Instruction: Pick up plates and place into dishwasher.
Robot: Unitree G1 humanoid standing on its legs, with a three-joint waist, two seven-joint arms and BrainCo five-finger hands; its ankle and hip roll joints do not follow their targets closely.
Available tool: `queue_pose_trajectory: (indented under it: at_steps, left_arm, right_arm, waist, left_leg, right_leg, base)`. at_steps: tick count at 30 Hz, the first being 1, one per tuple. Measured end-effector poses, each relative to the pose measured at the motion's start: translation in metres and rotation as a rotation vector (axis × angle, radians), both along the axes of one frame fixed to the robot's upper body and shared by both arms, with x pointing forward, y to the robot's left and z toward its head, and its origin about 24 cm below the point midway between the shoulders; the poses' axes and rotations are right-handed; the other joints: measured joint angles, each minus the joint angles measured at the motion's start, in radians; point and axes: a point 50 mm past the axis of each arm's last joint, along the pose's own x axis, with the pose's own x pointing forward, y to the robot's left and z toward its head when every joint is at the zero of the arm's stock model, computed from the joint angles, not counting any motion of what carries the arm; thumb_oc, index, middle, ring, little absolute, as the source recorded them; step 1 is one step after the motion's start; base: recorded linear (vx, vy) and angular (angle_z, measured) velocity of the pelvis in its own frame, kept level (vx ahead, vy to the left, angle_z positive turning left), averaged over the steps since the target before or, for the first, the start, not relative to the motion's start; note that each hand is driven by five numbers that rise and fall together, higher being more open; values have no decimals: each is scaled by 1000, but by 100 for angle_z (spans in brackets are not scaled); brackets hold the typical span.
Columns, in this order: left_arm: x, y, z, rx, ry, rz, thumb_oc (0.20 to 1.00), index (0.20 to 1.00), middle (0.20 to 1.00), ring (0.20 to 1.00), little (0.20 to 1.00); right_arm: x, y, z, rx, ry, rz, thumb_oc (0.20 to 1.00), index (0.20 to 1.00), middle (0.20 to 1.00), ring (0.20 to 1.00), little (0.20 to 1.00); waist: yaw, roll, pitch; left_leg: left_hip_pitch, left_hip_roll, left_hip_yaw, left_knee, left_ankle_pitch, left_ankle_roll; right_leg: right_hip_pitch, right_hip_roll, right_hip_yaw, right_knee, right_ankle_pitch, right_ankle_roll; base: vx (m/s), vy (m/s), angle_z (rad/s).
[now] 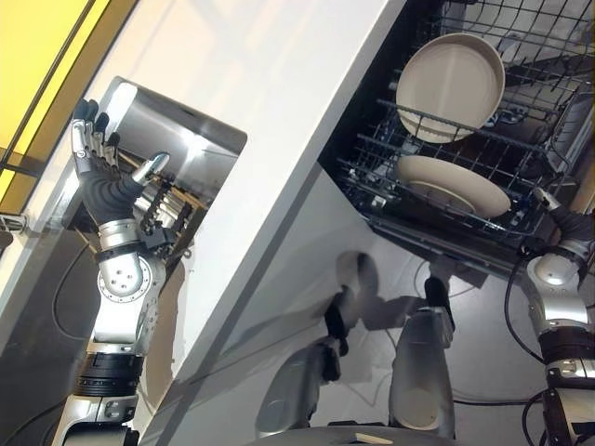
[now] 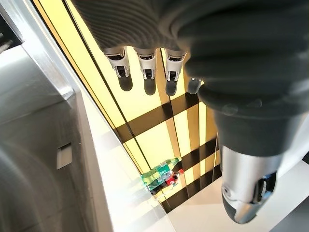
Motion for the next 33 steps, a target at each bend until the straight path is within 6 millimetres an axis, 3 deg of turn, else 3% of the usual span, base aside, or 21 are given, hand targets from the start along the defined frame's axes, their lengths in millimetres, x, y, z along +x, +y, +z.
queue_pose_trajectory:
  at_steps: [10,14,20,25,30,33]
  left_arm:
    - [-1,1,-2,-18,6,17,1000,1000,1000,1000,1000]
    - [-2,1,-5,-29,13,15,1000,1000,1000,1000,1000]
    - [-3,-1,0,-25,-3,7,1000,1000,1000,1000,1000]
    - [-3,-1,2,-16,-10,6,1000,1000,1000,1000,1000]
    - [-3,0,7,0,-25,5,1000,1000,1000,1000,1000]
    - [-3,0,7,2,-25,5,1000,1000,1000,1000,1000]
  right_arm:
    - [-5,3,35,-161,-141,-157,1000,1000,1000,1000,1000]
    - [-5,3,35,-154,-130,-135,1000,1000,1000,1000,1000]
    - [6,12,21,79,-166,25,1000,1000,1000,1000,1000]
    - [7,3,12,232,-245,69,1000,1000,1000,1000,1000]
    - [11,7,17,317,-356,135,1000,1000,1000,1000,1000]
    - [15,11,16,401,-414,288,1000,1000,1000,1000,1000]
  waist:
    - [6,-16,12]
    - [19,-20,15]
    - [45,-30,22]
    - [44,-31,23]
    - [45,-31,23]
    - [42,-30,22]
  left_leg:
    - [-46,3,-24,26,-6,-6]
    - [-57,4,-38,36,-7,-5]
    - [-79,2,-48,48,-10,-9]
    - [-90,-1,-48,60,-10,-9]
    - [-110,-2,-47,65,-10,-10]
    - [-110,-1,-47,62,-11,-10]
  right_leg:
    - [-27,0,-18,23,-8,-4]
    - [-28,-2,-35,28,-14,-11]
    - [-51,-4,-42,61,-34,-15]
    - [-64,-8,-41,74,-40,-14]
    - [-94,-5,-32,92,-41,-13]
    - [-101,-1,-26,96,-40,-14]
  base:
    - [39,9,7]
    - [20,-42,10]
    - [13,8,6]
    - [1,9,0]
    - [10,28,-3]
    - [9,43,-8]
